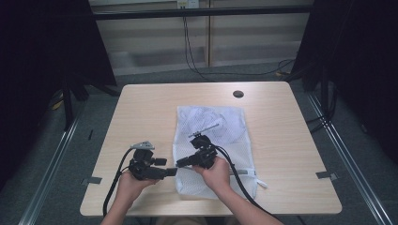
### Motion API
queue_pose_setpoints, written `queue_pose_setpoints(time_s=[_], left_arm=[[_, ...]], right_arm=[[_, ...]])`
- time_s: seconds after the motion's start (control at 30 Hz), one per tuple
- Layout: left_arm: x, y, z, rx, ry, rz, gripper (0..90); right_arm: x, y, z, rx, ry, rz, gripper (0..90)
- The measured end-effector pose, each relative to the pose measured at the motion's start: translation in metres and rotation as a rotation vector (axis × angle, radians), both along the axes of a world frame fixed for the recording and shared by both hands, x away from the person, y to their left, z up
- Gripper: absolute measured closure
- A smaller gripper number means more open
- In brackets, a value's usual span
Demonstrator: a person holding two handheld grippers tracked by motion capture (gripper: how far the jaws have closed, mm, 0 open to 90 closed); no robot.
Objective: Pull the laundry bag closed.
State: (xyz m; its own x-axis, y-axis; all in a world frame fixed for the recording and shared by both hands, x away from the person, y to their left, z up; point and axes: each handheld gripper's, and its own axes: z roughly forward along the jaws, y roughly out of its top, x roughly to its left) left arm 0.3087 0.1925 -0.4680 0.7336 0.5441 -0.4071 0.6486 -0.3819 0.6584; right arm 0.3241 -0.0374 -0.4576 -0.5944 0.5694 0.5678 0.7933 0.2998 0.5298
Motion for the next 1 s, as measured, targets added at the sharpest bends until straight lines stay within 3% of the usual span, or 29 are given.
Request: queue_pose_setpoints(time_s=[0.33, 0.6, 1.0], left_arm=[[0.001, -0.005, -0.002, -0.021, 0.044, -0.014, 37.1], [0.001, -0.010, -0.003, -0.033, 0.046, -0.023, 47.9], [0.001, -0.015, -0.006, -0.037, 0.062, -0.038, 54.9]], right_arm=[[-0.001, -0.001, 0.002, 0.003, -0.005, -0.005, 86.6], [-0.001, -0.001, 0.003, 0.010, -0.006, -0.004, 86.6], [-0.002, -0.002, 0.005, 0.022, -0.017, -0.013, 86.6]])
